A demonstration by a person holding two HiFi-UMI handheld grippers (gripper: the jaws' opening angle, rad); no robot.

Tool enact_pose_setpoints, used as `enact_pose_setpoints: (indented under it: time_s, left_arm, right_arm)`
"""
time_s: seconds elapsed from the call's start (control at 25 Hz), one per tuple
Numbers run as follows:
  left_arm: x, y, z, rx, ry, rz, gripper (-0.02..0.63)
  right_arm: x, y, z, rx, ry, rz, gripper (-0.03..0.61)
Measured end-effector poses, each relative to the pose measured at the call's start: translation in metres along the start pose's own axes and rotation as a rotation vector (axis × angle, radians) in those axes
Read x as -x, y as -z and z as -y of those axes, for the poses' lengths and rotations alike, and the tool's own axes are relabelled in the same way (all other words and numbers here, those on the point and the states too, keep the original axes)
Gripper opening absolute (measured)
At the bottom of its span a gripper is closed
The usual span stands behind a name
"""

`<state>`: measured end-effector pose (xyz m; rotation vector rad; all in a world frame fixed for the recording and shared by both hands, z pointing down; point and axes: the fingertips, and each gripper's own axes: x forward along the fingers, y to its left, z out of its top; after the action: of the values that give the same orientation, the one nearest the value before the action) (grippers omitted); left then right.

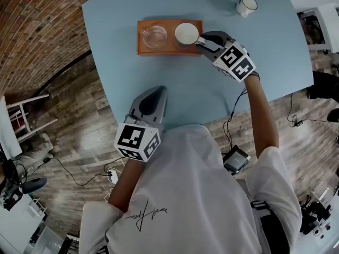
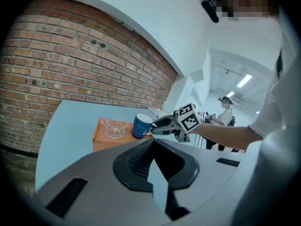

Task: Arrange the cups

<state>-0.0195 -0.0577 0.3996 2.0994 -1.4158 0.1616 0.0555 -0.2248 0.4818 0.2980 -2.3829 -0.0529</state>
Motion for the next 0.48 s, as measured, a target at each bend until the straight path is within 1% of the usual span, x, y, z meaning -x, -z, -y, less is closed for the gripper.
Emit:
enact_pose_setpoints:
  time_s: [0.24,0.48]
  left_arm:
    - [0.000,-0.001,-0.006,0.019,-0.004,-0.010,0.008]
    - [-0.001,0.002,-0.011,0.027,-0.012,-0.020,0.008]
  right_arm:
    - [-0.001,-0.003,-0.003,-0.006,-0.059,0.024,0.110]
    - [-0.004,-0.005,-0.005,-0.019,-0.077,0.050,0.109]
